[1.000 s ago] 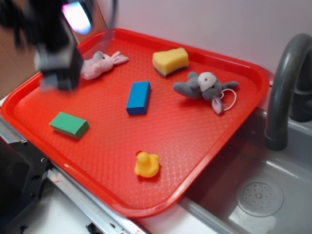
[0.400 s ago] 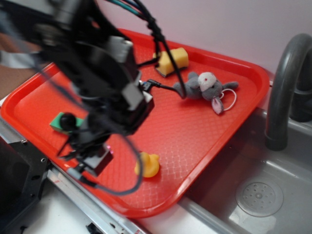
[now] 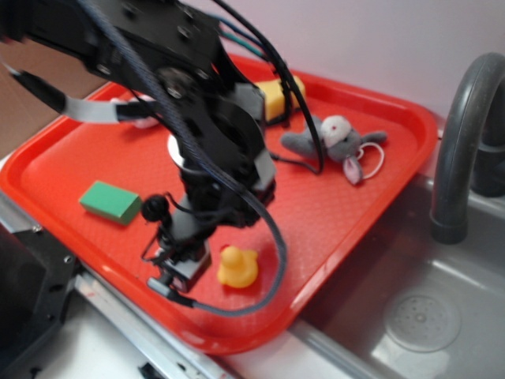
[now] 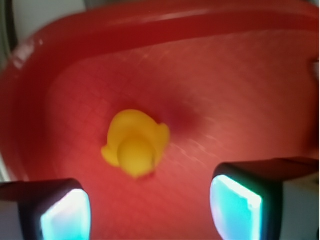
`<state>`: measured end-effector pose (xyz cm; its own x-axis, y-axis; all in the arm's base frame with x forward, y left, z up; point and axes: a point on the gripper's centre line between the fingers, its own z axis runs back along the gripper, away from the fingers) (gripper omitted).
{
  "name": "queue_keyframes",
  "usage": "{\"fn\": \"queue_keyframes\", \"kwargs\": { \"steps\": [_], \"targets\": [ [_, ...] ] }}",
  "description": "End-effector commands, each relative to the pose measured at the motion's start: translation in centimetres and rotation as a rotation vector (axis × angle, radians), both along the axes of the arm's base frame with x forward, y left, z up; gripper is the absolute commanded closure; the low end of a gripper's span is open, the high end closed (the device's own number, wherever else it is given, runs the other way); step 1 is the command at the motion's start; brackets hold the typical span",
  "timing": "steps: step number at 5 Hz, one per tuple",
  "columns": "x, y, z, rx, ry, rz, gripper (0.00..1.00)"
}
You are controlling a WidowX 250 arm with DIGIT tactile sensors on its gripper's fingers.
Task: Grab the yellow duck.
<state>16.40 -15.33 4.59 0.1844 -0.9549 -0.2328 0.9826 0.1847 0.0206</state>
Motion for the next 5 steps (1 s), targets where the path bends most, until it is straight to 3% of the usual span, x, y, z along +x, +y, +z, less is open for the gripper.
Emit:
{"fn": "queue_keyframes", "kwargs": {
  "steps": [1, 2, 3, 4, 5],
  "targets": [
    [-2.2, -0.9, -2.7, -0.04, 0.041, -0.038, 0.0],
    [-2.7, -0.7, -2.7, -0.079, 0.031, -0.014, 1.0],
    [-2.1, 0.6, -0.7, -0.104, -0.05, 0.098, 1.0],
    [-0.9, 2.6, 3.1, -0.092, -0.144, 0.343, 1.0],
    [2.0, 7.2, 8.2, -0.05, -0.128, 0.592, 1.0]
  ]
}}
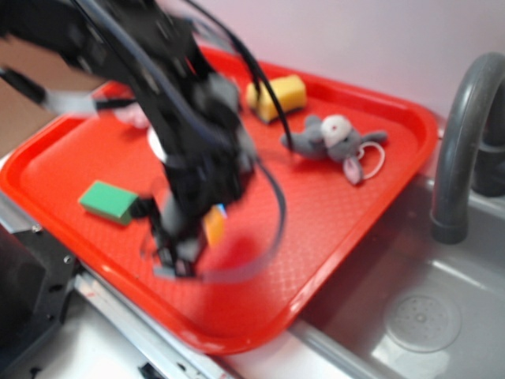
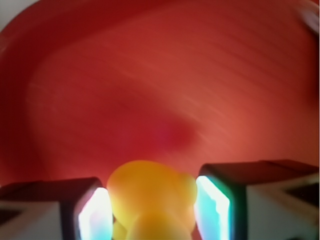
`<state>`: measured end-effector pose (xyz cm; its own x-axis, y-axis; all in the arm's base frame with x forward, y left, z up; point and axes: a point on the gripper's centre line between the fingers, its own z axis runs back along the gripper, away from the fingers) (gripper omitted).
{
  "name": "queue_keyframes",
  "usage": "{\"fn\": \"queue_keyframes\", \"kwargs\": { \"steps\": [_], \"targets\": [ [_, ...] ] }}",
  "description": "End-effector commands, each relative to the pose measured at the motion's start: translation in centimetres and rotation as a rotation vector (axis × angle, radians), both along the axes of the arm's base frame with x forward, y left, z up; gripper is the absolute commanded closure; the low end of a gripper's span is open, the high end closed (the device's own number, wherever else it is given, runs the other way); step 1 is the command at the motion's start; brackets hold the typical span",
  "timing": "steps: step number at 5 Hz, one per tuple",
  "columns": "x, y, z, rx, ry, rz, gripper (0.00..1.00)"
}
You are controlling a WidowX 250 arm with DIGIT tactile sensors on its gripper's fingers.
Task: Grab the yellow duck.
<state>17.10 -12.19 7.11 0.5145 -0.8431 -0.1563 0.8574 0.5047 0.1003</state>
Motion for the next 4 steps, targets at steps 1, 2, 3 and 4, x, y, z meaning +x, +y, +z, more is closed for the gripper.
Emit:
{"fn": "queue_keyframes", "kwargs": {
  "steps": [1, 2, 3, 4],
  "targets": [
    [2.6, 8.2, 8.7, 0.014, -0.02, 0.5, 1.0],
    [0.9, 8.5, 11.0, 0.006, -0.046, 0.75, 1.0],
    [-1.1, 6.9, 12.9, -0.045, -0.103, 1.0, 1.0],
    [-0.8, 5.5, 13.5, -0.118, -0.076, 1.253, 1.0]
  ]
}}
